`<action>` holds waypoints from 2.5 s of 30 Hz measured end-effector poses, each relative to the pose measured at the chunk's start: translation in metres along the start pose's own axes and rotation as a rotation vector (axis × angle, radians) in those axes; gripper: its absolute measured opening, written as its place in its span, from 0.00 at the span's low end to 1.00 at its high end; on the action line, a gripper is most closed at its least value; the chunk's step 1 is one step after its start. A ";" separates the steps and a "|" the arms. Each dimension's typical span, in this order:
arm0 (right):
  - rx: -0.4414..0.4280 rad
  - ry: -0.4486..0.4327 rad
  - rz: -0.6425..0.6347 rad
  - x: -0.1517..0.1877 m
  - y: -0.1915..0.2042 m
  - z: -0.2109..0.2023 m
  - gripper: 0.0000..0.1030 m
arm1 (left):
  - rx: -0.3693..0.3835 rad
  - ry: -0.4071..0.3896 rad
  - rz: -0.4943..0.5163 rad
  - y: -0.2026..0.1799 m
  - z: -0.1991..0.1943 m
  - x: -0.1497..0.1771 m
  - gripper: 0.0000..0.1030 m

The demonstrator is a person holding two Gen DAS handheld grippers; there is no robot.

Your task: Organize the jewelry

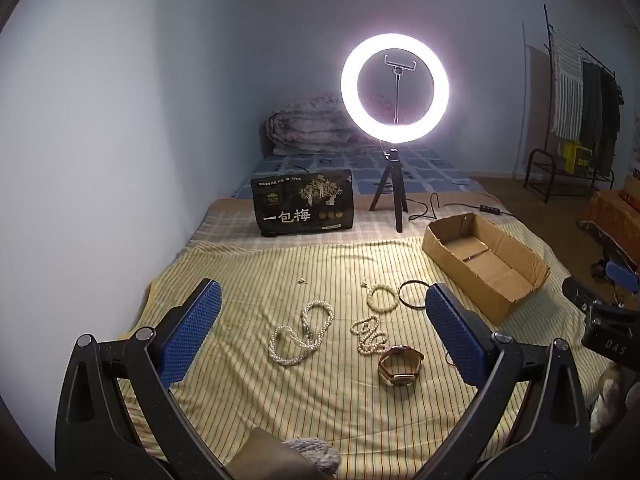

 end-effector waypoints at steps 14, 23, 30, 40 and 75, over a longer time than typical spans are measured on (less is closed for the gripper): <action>0.021 0.006 -0.022 0.004 0.004 0.000 1.00 | -0.009 -0.002 0.002 0.001 -0.001 -0.003 1.00; 0.019 0.005 -0.011 0.001 0.002 -0.001 1.00 | -0.010 -0.013 0.007 0.001 -0.004 -0.004 1.00; 0.019 0.004 -0.010 0.001 0.002 0.000 1.00 | -0.013 -0.014 0.008 0.001 -0.005 -0.005 1.00; 0.009 0.007 -0.013 0.003 0.004 0.000 1.00 | -0.017 -0.016 0.004 0.005 -0.006 -0.007 1.00; 0.005 0.015 -0.009 0.004 0.006 0.000 1.00 | -0.021 -0.020 0.002 0.006 -0.007 -0.006 1.00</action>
Point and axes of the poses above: each gripper's, at about its wrist camera, not at the fingertips, and z roughly the way its jaws point, y to its left, x to its underside, the point moved 1 cm from there along z, roughly the way its jaws point, and after that the axes turned 9 degrees about z, right-handed, at the moved point
